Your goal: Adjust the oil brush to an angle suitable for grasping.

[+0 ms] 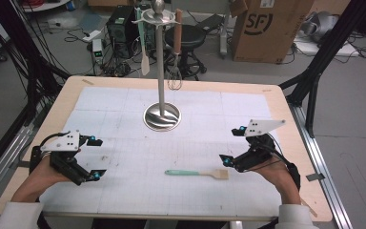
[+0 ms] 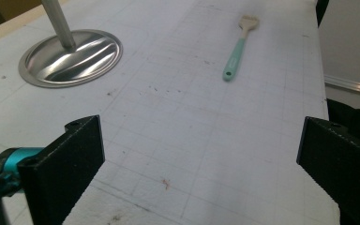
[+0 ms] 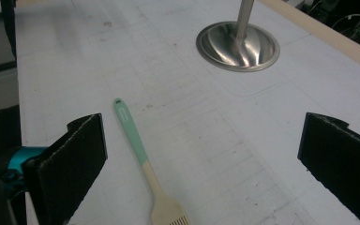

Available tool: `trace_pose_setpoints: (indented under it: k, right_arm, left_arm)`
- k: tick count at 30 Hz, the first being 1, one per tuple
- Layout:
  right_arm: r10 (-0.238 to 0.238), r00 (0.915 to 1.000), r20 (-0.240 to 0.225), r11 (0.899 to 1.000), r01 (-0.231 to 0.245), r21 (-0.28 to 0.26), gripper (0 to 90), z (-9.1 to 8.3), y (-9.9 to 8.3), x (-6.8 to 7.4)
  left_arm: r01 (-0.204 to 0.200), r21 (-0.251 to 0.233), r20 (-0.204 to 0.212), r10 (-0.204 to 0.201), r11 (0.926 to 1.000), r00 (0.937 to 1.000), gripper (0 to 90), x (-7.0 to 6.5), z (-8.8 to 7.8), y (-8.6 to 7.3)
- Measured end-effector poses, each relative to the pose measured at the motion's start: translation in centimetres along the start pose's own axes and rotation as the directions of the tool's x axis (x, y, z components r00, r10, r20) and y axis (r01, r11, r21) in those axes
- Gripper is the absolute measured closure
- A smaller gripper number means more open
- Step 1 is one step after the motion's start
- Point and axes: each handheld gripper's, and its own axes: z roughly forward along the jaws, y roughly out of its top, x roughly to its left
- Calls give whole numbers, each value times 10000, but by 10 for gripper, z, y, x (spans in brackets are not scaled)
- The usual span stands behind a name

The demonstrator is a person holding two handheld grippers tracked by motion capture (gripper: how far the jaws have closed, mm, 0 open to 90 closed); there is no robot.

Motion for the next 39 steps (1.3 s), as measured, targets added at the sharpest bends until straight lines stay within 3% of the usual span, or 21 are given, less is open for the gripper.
trace_pose_setpoints:
  k: [8, 13, 17, 23, 29, 35, 39]
  right_arm:
    - [-227, 9996, -164, 9948, 242, 988, 0, 13, 15, 7]
    - [-624, 9974, -373, 9826, 680, 1729, 1, 25, 21, 11]
    - [-635, 9967, -512, 9762, 727, 2044, 1, 35, 22, 11]
    - [-968, 9920, -809, 9594, 1146, 2579, 1, 52, 21, 11]
    - [-1039, 9885, -1099, 9472, 1321, 2922, 1, 65, 14, 15]
    - [-1101, 9844, -1371, 9240, 1522, 3509, 1, 78, 8, 19]
    - [-1148, 9827, -1451, 9159, 1613, 3677, 1, 84, 4, 21]
  left_arm:
    - [-39, 65, 31, 39, 10000, 10000, 17, -2, 3, 0]
    - [-119, -12, 42, 119, 9999, 9999, 17, -3, 3, 4]
    - [-189, -7, 98, 189, 9998, 9998, 17, -5, 5, 5]
    - [-164, -54, 92, 164, 9999, 9998, 17, -5, 4, 6]
    - [-143, -48, 78, 143, 9999, 9999, 17, -5, 5, 6]
    - [-147, -43, 67, 147, 9999, 9999, 17, -5, 4, 6]
    - [-142, -40, 49, 142, 9999, 9999, 17, -5, 5, 6]
